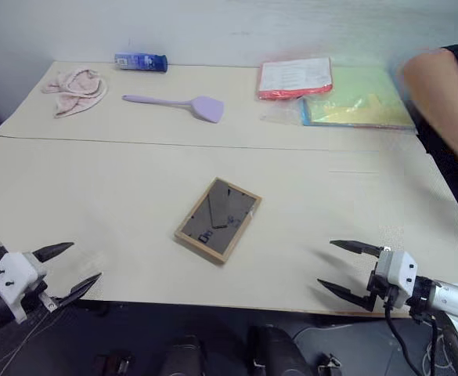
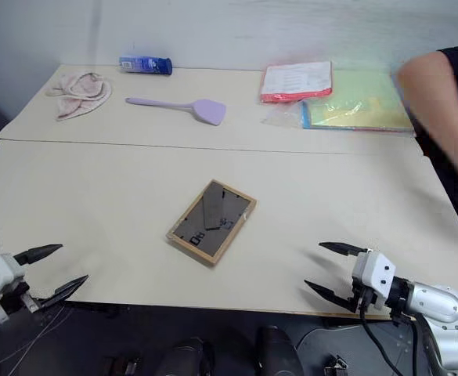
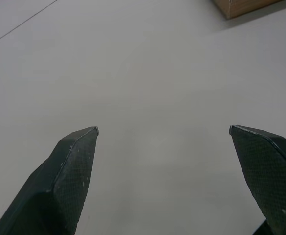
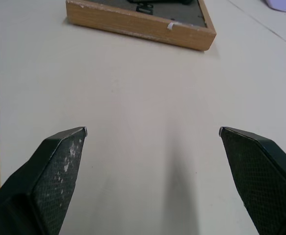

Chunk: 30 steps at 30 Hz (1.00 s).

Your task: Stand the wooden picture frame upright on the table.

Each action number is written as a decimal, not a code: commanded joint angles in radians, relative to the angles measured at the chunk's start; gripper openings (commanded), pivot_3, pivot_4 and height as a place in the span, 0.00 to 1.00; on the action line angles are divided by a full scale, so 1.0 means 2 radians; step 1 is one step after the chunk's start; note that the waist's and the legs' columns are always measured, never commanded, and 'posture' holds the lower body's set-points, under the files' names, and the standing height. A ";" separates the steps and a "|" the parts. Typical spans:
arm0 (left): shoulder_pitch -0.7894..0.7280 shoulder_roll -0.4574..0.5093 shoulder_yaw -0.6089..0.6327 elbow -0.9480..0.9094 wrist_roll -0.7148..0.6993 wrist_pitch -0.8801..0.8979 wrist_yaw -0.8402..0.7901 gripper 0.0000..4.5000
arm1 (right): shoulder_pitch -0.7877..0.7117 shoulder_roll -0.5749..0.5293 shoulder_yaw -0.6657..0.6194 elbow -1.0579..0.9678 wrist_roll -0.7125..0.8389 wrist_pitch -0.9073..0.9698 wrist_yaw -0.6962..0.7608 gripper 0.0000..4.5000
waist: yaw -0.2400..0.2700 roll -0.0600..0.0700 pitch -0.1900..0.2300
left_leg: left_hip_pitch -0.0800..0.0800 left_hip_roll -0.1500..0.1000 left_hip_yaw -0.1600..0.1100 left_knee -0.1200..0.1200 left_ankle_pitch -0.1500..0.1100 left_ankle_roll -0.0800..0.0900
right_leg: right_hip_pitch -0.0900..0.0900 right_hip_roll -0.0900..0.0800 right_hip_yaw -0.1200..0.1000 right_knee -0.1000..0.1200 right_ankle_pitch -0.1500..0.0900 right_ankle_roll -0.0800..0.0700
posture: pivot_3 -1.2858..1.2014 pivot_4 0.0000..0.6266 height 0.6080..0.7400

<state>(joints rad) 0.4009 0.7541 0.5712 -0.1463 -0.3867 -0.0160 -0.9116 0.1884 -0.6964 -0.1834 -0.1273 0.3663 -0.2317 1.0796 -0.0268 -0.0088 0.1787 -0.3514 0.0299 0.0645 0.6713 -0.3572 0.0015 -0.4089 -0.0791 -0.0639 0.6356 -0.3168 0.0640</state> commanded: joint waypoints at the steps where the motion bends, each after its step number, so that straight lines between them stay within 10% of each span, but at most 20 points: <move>1: -0.017 0.005 -0.008 -0.020 -0.014 0.029 0.005 1.00 | -0.004 0.006 0.016 -0.029 0.002 0.018 -0.012 0.99 | -0.001 0.000 0.000 | 0.000 0.000 0.000 0.000 0.000 0.000 | 0.000 0.000 0.000 0.000 0.000 0.000 | 0.52 0.24 1.00; 6: -0.120 0.005 -0.083 -0.044 -0.022 0.102 0.029 0.92 | -0.049 0.022 0.079 -0.074 -0.009 0.100 -0.047 0.80 | 0.001 0.000 0.000 | 0.000 0.000 0.000 0.000 0.000 0.000 | 0.000 0.000 0.000 0.001 0.000 0.000 | 0.52 0.24 1.00; 16: -0.352 -0.051 -0.256 0.097 0.107 0.100 0.088 0.22 | -0.176 0.083 0.175 -0.021 -0.105 0.168 -0.126 0.00 | 0.000 0.000 0.000 | -0.002 -0.001 0.001 0.004 0.001 -0.001 | -0.001 0.001 0.000 0.004 0.000 0.001 | 0.52 0.24 1.00; 18: -0.366 -0.062 -0.274 0.108 0.109 0.096 0.076 0.09 | -0.190 0.094 0.179 -0.005 -0.109 0.166 -0.132 0.00 | 0.000 0.000 0.000 | -0.002 0.000 0.001 0.005 0.001 0.000 | -0.001 0.001 0.000 0.005 0.000 0.001 | 0.52 0.24 1.00; 30: -0.296 -0.084 -0.311 0.012 0.078 0.126 0.037 0.09 | -0.265 0.124 0.189 0.083 -0.125 0.132 -0.126 0.00 | 0.000 0.000 0.000 | -0.002 0.000 0.001 0.005 0.001 0.000 | -0.002 0.001 0.000 0.005 0.000 0.001 | 0.52 0.24 1.00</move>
<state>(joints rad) -0.2078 0.5951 -0.0509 -0.0566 -0.2022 0.2263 -0.8313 -0.3233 -0.4546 0.2066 0.0447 0.1078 0.0616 0.8205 -0.0272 -0.0092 0.1782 -0.3559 0.0295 0.0658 0.6816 -0.3560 0.0008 -0.4120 -0.0779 -0.0644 0.6455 -0.3159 0.0658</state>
